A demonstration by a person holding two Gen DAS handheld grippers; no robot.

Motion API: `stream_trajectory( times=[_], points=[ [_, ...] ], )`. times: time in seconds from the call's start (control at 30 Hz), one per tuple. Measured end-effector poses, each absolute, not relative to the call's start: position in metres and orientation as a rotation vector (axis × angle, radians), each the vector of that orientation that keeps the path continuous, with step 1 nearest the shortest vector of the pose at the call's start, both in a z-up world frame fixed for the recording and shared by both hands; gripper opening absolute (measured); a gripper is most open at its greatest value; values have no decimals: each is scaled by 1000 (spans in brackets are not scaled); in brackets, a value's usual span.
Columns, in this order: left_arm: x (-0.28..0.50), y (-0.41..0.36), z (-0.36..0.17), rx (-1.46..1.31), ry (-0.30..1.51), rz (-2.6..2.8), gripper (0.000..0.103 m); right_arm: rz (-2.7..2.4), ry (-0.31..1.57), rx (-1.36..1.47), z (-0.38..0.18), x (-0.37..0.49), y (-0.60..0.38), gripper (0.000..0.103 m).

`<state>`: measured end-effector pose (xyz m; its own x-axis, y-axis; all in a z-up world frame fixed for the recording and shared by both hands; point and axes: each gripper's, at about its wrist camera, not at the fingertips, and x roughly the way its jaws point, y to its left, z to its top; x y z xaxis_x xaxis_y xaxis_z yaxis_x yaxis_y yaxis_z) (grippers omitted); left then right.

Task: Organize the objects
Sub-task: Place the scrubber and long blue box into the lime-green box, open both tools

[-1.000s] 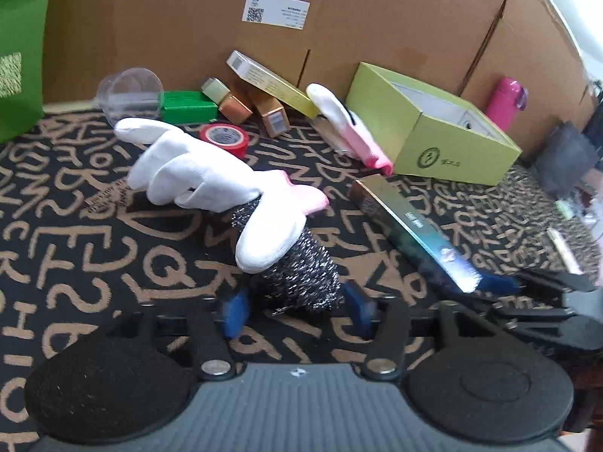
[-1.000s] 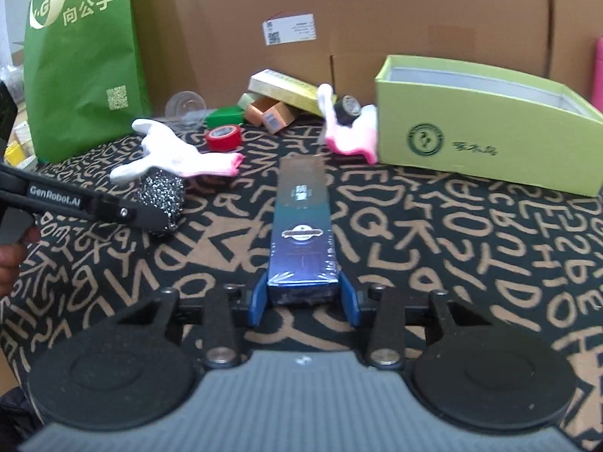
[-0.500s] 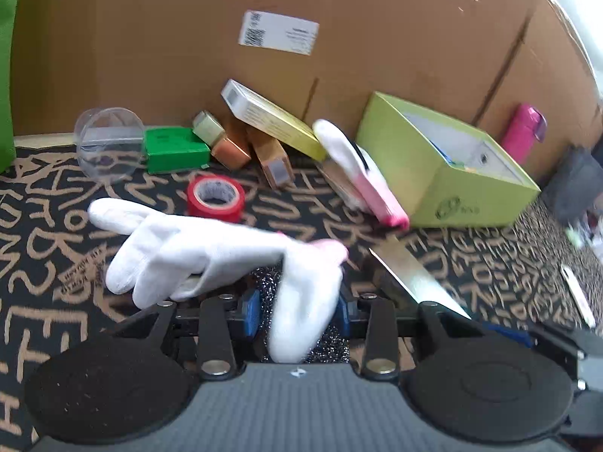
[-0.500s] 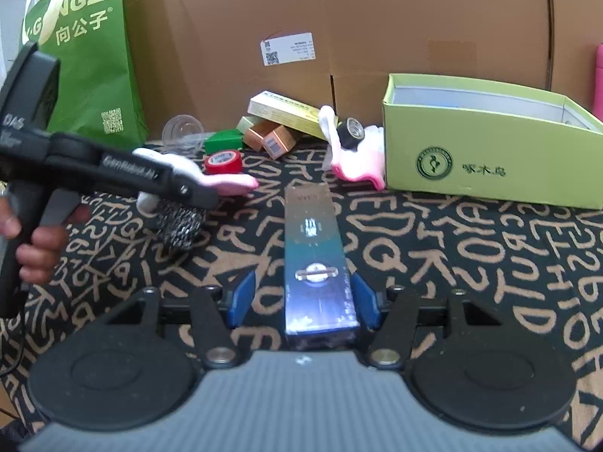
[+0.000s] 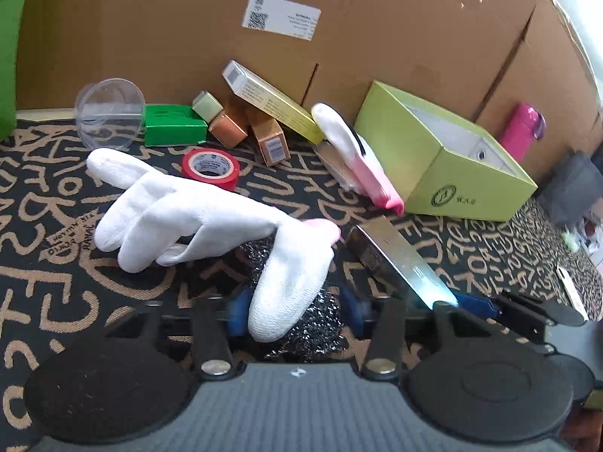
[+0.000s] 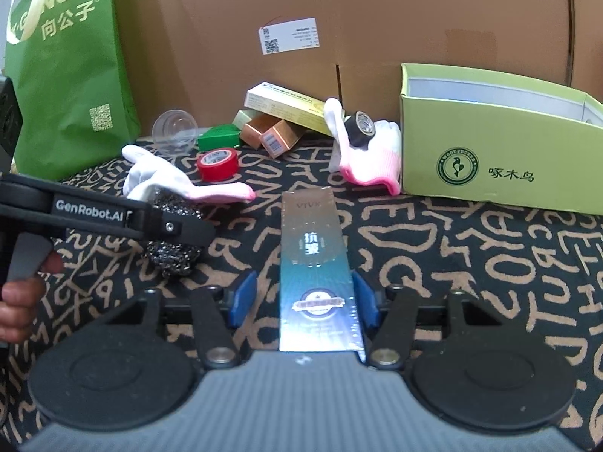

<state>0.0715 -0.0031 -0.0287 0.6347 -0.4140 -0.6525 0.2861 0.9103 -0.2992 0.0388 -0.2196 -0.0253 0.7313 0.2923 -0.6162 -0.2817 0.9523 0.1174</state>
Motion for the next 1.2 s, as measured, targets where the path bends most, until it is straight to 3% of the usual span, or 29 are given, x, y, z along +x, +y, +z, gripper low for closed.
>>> stream_trajectory(
  times=[0.27, 0.53, 0.9, 1.2],
  points=[
    [30, -1, 6, -141, 764, -564, 41, 337, 643, 60, -11, 19, -234, 38],
    [-2, 28, 83, -282, 461, -582, 41, 306, 474, 79, 30, 0, -252, 38],
    [22, -9, 72, -237, 545, -628, 41, 270, 444, 105, 35, 1, -267, 38],
    [62, -75, 91, -160, 494, -706, 42, 159, 376, 78, 52, 16, -301, 38]
  ],
)
